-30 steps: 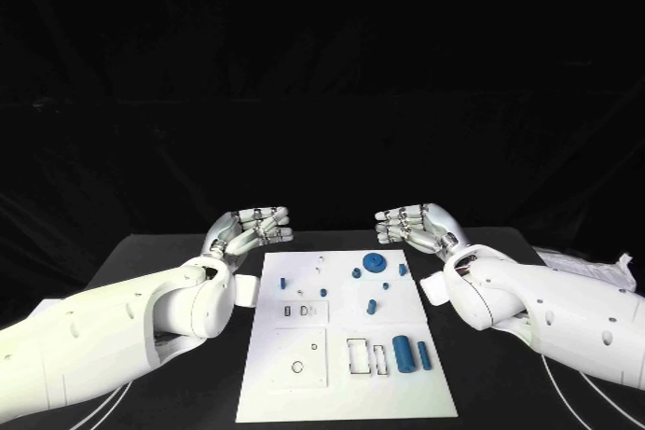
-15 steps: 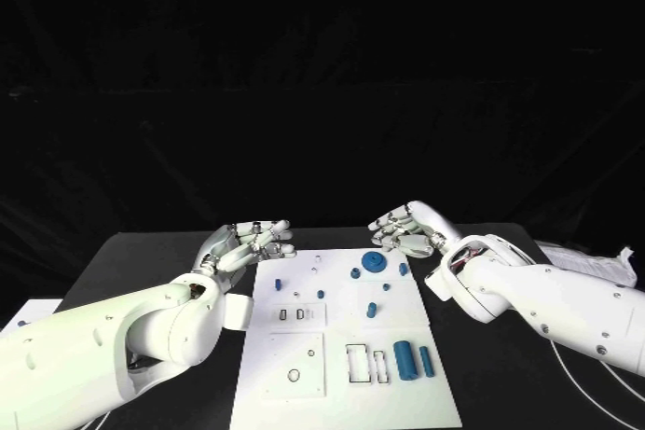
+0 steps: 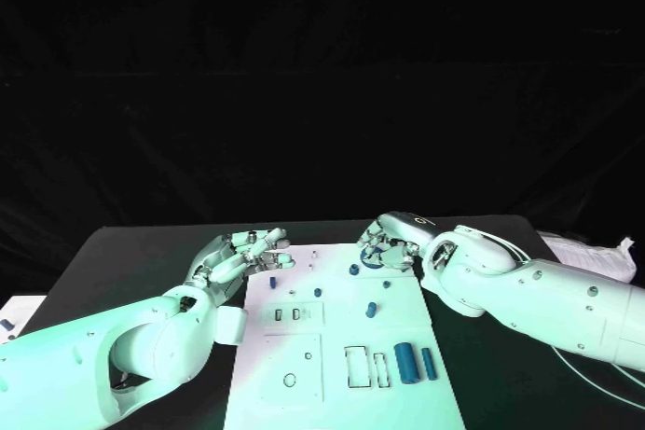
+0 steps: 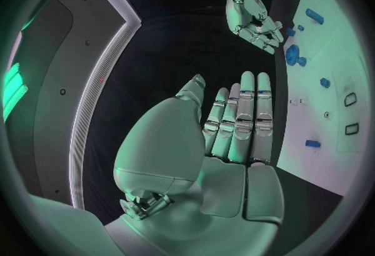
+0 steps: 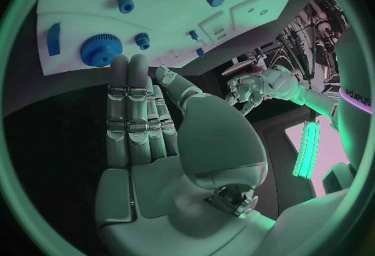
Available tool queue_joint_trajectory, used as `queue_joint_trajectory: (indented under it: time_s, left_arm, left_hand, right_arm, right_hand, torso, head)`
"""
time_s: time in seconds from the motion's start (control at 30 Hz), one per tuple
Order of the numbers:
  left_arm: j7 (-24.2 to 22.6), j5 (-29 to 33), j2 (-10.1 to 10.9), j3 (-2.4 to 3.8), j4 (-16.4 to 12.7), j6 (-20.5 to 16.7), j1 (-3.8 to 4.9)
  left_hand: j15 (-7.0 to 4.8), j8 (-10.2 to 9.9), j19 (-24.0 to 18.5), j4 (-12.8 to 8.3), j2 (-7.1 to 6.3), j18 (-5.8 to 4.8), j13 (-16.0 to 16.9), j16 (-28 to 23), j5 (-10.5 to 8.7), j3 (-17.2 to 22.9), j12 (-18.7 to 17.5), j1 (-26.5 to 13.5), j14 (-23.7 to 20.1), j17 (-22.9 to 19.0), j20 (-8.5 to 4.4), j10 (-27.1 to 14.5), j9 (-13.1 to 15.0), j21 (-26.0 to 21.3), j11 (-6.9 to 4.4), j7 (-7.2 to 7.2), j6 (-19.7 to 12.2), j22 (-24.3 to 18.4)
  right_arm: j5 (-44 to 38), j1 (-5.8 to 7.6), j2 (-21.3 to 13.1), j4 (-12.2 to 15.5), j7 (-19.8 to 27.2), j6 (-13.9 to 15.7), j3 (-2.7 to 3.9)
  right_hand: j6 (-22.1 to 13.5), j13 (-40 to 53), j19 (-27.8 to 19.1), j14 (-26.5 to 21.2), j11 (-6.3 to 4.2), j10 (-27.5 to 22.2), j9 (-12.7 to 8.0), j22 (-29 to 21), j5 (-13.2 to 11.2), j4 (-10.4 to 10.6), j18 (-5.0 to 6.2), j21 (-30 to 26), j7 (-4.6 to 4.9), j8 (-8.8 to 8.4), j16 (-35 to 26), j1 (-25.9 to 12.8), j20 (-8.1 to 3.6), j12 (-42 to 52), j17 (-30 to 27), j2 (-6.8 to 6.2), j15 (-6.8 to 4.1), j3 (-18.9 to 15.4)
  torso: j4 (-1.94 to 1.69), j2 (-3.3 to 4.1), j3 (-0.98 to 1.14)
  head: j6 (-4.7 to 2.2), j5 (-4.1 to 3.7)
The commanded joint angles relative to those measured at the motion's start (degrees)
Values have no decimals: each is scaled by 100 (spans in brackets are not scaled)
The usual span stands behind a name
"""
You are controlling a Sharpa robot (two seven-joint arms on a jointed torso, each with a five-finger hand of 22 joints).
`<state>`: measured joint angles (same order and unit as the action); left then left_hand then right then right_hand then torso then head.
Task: Assemble the parts on the task board
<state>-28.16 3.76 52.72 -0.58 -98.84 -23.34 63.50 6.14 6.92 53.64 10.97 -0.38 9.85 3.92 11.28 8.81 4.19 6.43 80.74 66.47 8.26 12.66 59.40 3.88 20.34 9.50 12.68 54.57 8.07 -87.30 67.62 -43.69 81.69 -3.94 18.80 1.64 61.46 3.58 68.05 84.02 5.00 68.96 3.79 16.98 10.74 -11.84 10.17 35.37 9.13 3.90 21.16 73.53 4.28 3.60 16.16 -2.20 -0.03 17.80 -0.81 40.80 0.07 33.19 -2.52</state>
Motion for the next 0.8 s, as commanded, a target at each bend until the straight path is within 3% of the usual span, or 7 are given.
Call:
queue_joint_trajectory:
  time_s: [0.03, 0.17, 0.37, 0.5, 0.8]
  left_arm:
    - [6, 100, 12, 13, -84, 193, 11]
    - [20, 103, 21, 17, -136, 211, 11]
    - [36, 105, 24, 19, -191, 232, 11]
    - [40, 106, 42, 20, -222, 235, 11]
    - [54, 106, 86, 24, -304, 241, 12]
  left_hand:
    - [2, -36, 46, -43, 6, 73, 3, -1, 29, 8, -37, 47, 27, 10, -13, 30, -9, 21, -11, -6, 21, 1]
    - [2, -41, 52, -46, 6, 72, 1, -5, 29, 7, -44, 47, 29, 13, -15, 27, -10, 22, -10, -5, 18, 1]
    - [9, -62, 59, -54, 9, 67, -4, -35, 27, 5, -72, 44, 9, 23, -16, 14, -13, 17, -3, 4, 10, -6]
    - [15, -72, 55, -60, 12, 63, -5, -57, 27, 4, -86, 44, -10, 26, -13, 14, -12, 9, 1, 6, 12, -13]
    - [18, -76, 53, -62, 15, 62, -5, -68, 27, 4, -92, 43, -19, 27, -12, 14, -12, 5, 2, 7, 13, -16]
  right_arm:
    - [-868, 23, 37, 29, -390, -553, 2]
    - [-1014, 35, 72, 17, -428, -622, 2]
    - [-1201, 43, 150, -52, -462, -729, 2]
    - [-1273, 45, 198, -83, -487, -805, 2]
    - [-1385, 50, 283, -174, -555, -954, 1]
  right_hand:
    - [-43, 8, 54, 273, 21, -41, 2, 86, -35, 77, 18, 160, -37, -21, 335, -44, 28, -9, 199, -44, -36, 21]
    - [-50, 10, 101, 234, 3, -65, 5, 239, -23, 158, 23, 414, -38, -19, 943, -32, 17, -4, 556, -82, -26, 110]
    - [-110, 2, 57, 242, 17, -285, 5, 472, -46, 284, 27, 777, -42, -20, 1623, -23, 57, -8, 985, -169, 23, 215]
    - [-120, 3, 186, 253, 21, -298, 7, 1153, -58, 372, -51, 1383, -47, -19, 2598, -6, 74, -7, 1910, -210, 28, 282]
    - [-114, 4, 326, 218, 24, -293, 10, 2069, -75, 521, -158, 2168, -57, -16, 3552, 28, 99, -6, 2822, -260, 40, 386]
  torso:
    - [-38, 101, -5]
    - [-61, 138, -1]
    - [-108, 186, -14]
    - [-134, 214, -16]
    - [-157, 281, -33]
  head:
    - [-4, -25]
    - [-9, -30]
    - [-16, -60]
    - [-18, -61]
    - [-31, -100]
